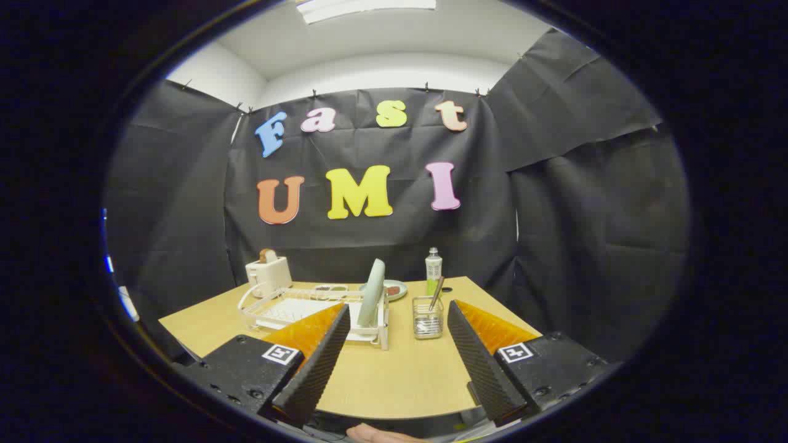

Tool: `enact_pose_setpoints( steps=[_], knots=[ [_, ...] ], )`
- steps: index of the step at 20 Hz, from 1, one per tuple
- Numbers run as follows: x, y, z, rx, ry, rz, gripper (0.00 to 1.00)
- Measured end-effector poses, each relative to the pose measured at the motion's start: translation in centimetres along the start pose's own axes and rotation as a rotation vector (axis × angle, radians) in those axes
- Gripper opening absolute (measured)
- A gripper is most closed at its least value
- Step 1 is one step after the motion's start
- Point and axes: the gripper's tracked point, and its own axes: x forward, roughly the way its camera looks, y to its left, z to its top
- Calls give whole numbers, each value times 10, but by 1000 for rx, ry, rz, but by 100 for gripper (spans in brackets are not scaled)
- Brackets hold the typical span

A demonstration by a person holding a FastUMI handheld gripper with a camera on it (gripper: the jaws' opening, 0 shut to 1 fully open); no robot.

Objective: Take the plate from the dish rack, then take the spoon from the basket and place it into the plate.

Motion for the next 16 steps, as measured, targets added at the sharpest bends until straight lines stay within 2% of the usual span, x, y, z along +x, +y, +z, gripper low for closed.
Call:
enact_pose_setpoints(
  steps=[13,16],
  knots=[
    [15,-18,-8,-12,8,-47,100],
    [28,-18,-8,-17,16,-32,100]
  ],
)
